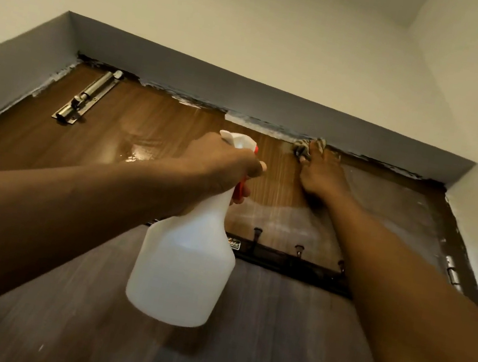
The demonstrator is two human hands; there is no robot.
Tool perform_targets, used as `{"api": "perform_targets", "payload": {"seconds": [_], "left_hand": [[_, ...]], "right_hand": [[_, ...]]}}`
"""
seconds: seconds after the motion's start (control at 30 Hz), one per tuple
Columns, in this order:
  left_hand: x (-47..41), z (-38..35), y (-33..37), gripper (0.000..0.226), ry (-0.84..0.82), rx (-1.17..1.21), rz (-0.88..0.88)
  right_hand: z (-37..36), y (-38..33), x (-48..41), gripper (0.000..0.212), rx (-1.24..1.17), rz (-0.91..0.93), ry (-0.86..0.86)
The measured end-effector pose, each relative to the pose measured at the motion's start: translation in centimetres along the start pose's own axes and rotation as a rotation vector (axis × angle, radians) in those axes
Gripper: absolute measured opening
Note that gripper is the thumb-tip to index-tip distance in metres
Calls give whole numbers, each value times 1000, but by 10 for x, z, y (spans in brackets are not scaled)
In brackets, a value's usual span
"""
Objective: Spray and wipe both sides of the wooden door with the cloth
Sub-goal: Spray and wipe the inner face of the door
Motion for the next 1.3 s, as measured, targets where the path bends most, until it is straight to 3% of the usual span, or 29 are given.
{"api": "perform_targets", "payload": {"seconds": [0.07, 0.13, 0.2, 0.3, 0.4, 0.5, 0.6, 0.77, 0.9, 1.03, 1.1, 1.17, 1.3], "left_hand": [[-3, -11, 6, 40, 14, -16, -19], [-7, -21, 12, 32, 20, -25, -34], [-8, -26, 15, 21, 37, -39, -24], [-5, -38, 20, 21, 38, -74, 5], [-1, -46, 27, 26, 53, -84, 12], [0, -51, 32, 38, 66, -122, 11], [-3, -58, 37, 38, 78, -112, 10], [-5, -86, 43, 36, 50, -93, 30], [8, -104, 45, 35, 20, -67, 24], [18, -107, 40, 39, 3, -93, 14], [17, -107, 39, 40, 4, -83, 4], [16, -107, 39, 40, 11, -74, 1], [18, -119, 37, 42, -3, -53, 10]], "right_hand": [[1, -19, -14, 52, -13, 4, 46], [-6, -47, -11, 51, -32, 146, 50], [-14, -63, 16, 54, -52, 321, -32], [-13, -34, 63, 55, -18, 406, -118], [3, 29, 72, 54, 20, 354, -44], [19, 90, 34, 55, 7, 97, -7], [22, 85, -2, 53, -44, -36, 45], [13, 33, 31, 53, -43, 250, -31], [23, 90, 77, 52, -33, 303, 38], [47, 208, 31, 48, -47, -91, 138], [49, 225, 7, 50, -63, -235, 103], [45, 199, -8, 49, -114, -189, 101], [27, 120, 25, 52, -48, 135, -1]]}}
Point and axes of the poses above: each hand's wrist, its own x-axis away from the middle knuckle, its own z-axis out of the back of the hand, y = z × x, the point moved 9 cm from there along -x, towards the middle knuckle, and after that the axes turned 2 degrees about -x, right-handed, at the moved point
